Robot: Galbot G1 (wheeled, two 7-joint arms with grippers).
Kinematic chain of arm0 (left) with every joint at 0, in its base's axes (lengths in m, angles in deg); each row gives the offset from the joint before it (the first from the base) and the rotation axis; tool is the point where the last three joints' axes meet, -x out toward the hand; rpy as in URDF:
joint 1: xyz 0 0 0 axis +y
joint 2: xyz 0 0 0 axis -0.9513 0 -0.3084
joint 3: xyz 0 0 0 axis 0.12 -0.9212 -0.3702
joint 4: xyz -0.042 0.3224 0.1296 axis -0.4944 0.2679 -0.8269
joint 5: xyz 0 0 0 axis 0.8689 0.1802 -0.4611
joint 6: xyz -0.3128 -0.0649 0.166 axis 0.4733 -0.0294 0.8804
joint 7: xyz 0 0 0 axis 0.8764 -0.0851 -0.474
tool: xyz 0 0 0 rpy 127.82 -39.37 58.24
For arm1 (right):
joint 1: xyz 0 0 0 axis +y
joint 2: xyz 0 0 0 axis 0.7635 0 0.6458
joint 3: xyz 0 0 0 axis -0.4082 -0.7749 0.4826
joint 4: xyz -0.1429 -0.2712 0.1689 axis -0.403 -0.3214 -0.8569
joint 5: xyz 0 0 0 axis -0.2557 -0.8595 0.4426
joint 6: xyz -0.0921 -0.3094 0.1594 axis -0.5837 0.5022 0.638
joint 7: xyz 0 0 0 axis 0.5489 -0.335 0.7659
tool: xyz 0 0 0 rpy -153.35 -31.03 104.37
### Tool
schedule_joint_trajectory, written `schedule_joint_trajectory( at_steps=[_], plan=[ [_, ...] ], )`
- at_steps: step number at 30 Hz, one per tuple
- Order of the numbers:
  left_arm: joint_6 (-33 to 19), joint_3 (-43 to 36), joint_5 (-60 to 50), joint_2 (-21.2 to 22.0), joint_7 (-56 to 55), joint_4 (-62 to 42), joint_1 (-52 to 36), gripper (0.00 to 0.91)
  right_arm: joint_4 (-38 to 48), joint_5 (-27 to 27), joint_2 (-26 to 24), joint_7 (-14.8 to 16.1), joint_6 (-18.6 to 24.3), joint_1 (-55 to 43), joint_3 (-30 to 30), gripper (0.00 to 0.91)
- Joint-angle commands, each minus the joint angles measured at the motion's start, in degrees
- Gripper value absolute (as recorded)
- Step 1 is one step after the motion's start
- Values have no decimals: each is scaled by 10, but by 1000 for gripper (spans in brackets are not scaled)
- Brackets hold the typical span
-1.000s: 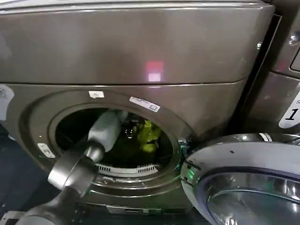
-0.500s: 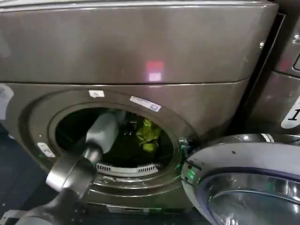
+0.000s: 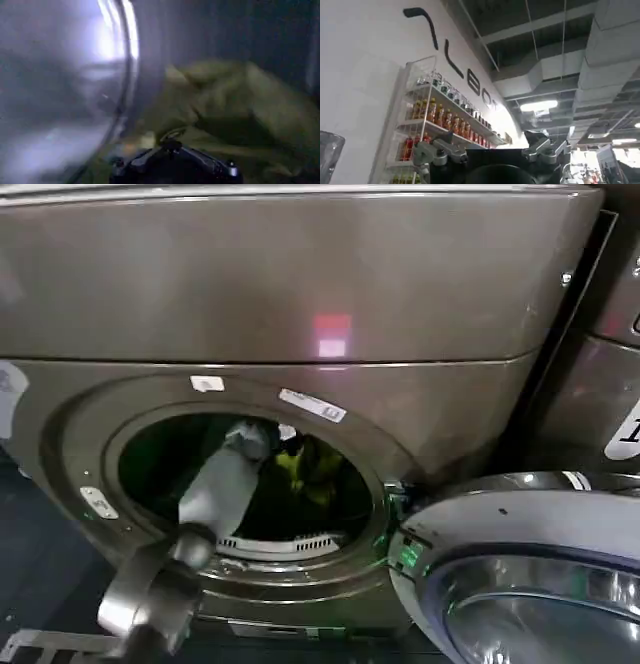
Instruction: Grasp the clothes from the dryer.
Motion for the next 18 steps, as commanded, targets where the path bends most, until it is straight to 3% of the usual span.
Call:
schedule_joint_trajectory(
  at_steps=[1, 11, 18],
  plan=[
    [-47, 94, 209, 8, -147, 195, 115, 0, 1, -6, -7, -16, 5, 1, -2, 907],
    [-161, 142, 319, 40, -290, 309, 203, 0, 4, -11, -10, -20, 33, 3, 1, 907],
    [-193, 141, 332, 41, -295, 342, 243, 0, 4, -9, -13, -17, 43, 4, 3, 907]
  ],
)
